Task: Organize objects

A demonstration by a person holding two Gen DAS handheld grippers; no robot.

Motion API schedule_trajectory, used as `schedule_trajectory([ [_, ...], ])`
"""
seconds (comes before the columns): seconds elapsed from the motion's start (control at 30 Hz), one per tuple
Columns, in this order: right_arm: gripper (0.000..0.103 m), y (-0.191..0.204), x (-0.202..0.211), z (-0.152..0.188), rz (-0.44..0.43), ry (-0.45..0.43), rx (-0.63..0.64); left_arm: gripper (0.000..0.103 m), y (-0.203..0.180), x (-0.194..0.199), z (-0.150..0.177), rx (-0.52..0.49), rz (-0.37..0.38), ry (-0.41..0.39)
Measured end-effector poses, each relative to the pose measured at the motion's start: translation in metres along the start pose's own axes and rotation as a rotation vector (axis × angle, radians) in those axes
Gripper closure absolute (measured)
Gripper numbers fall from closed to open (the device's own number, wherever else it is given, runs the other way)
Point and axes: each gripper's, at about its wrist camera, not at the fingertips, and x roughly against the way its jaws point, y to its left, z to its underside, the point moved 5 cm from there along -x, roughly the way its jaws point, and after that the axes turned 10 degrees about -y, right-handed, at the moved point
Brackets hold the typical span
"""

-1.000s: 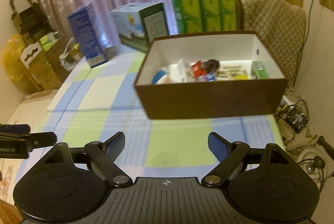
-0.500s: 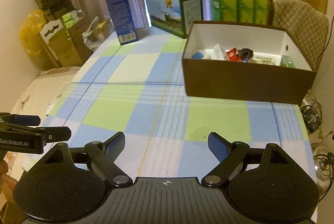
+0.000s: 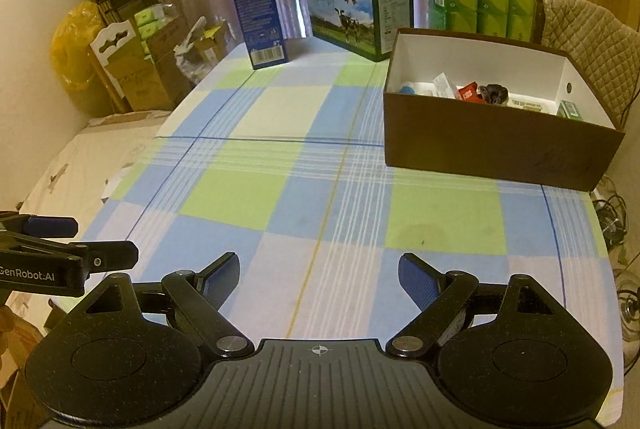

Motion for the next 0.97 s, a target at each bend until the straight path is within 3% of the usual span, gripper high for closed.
schedule_trajectory([
  [0.97, 0.019, -0.003, 0.01, 0.018, 0.012, 0.012, -0.022, 0.001, -0.012, 0.003, 0.013, -0.035, 0.017, 0.009],
])
